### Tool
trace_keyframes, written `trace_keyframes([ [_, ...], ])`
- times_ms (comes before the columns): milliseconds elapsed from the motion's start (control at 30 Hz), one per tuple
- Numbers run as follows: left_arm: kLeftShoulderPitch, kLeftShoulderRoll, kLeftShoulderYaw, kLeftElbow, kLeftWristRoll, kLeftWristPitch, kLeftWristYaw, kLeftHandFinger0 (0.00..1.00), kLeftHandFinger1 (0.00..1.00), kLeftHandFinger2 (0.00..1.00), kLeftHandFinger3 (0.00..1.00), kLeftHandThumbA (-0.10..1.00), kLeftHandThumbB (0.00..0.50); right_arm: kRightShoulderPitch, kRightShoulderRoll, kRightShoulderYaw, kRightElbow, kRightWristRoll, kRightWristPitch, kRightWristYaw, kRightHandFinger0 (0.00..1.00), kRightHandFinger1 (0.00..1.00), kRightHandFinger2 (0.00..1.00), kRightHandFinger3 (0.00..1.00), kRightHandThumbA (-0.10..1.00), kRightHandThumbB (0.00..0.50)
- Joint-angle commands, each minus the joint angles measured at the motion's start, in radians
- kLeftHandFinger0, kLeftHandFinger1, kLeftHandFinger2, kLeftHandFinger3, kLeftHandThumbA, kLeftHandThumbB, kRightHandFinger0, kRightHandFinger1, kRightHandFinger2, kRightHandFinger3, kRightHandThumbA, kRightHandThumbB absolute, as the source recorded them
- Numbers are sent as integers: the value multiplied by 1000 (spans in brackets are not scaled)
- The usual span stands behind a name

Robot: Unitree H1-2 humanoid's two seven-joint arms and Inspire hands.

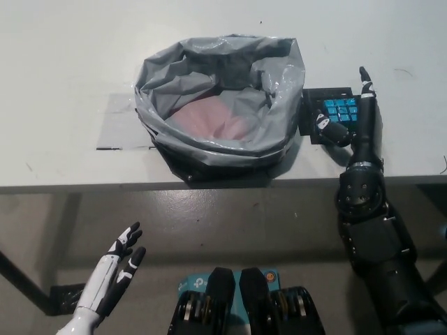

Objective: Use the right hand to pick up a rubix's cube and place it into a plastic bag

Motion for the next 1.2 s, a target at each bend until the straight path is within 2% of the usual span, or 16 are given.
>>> trace_keyframes([
  [0, -20, 9, 7, -21, -2, -40, -6, 1000, 1000, 1000, 1000, 1000, 85, -71, -14, 14, 25, 19, -17, -42, 1000, 1000, 1000, 1000, 758, 485],
  [67, -21, 10, 8, -23, -2, -36, -8, 1000, 1000, 1000, 1000, 1000, 84, -80, -20, 16, 55, 21, -24, -53, 1000, 1000, 1000, 1000, 772, 500],
  [667, -20, 12, 8, -22, 3, -37, -9, 1000, 1000, 1000, 1000, 1000, 66, -112, -30, 8, 153, 79, -50, -64, 1000, 1000, 1000, 1000, 768, 488],
  [767, -21, 12, 8, -17, 4, -43, -8, 1000, 1000, 1000, 1000, 1000, 65, -117, -26, 0, 170, 88, -73, -100, 1000, 1000, 1000, 1000, 702, 484],
  [800, -21, 12, 7, -14, 5, -44, -8, 1000, 1000, 1000, 1000, 1000, 64, -116, -22, -15, 173, 104, -117, -124, 1000, 1000, 1000, 1000, 588, 450],
  [833, -18, 11, 7, -13, 2, -47, -8, 1000, 1000, 1000, 1000, 1000, 62, -114, -17, -27, 176, 112, -131, -156, 1000, 1000, 1000, 1000, 494, 394],
  [867, -13, 12, 9, -13, 1, -50, -7, 1000, 1000, 1000, 1000, 1000, 56, -115, -11, -45, 179, 124, -122, -186, 675, 692, 813, 971, 257, 351],
  [900, -10, 12, 9, -14, 1, -51, -7, 1000, 1000, 1000, 1000, 1000, 56, -115, -9, -52, 181, 129, -121, -195, 675, 692, 813, 971, 257, 351],
  [933, -11, 12, 11, -14, -3, -48, -8, 1000, 1000, 1000, 1000, 1000, 69, -117, -12, -51, 191, 123, -120, -207, 158, 252, 433, 588, 60, 268],
  [967, -13, 12, 13, -13, -7, -43, -10, 1000, 1000, 1000, 1000, 1000, 71, -122, -16, -49, 201, 117, -118, -217, 62, 207, 466, 598, -26, 267],
  [1000, -13, 12, 13, -14, -6, -42, -9, 1000, 1000, 1000, 1000, 1000, 83, -123, -23, -44, 219, 112, -122, -223, 2, 142, 450, 462, -97, 240],
  [1033, -10, 11, 13, -17, -4, -42, -8, 1000, 1000, 1000, 1000, 1000, 76, -121, -26, -41, 229, 112, -127, -225, 0, 159, 480, 453, -99, 239],
  [1100, -1, 11, 12, -22, -1, -43, -8, 1000, 1000, 1000, 1000, 1000, 74, -113, -29, -40, 238, 119, -136, -219, 0, 160, 514, 488, -100, 237],
  [1133, 1, 12, 10, -20, 0, -47, -9, 1000, 1000, 1000, 1000, 1000, 73, -105, -30, -38, 234, 125, -135, -213, 0, 175, 550, 557, -100, 233],
  [1167, 3, 11, 10, -23, -4, -39, -12, 1000, 1000, 1000, 1000, 1000, 84, -100, -31, -41, 234, 134, -144, -207, 18, 204, 573, 582, -100, 223],
])
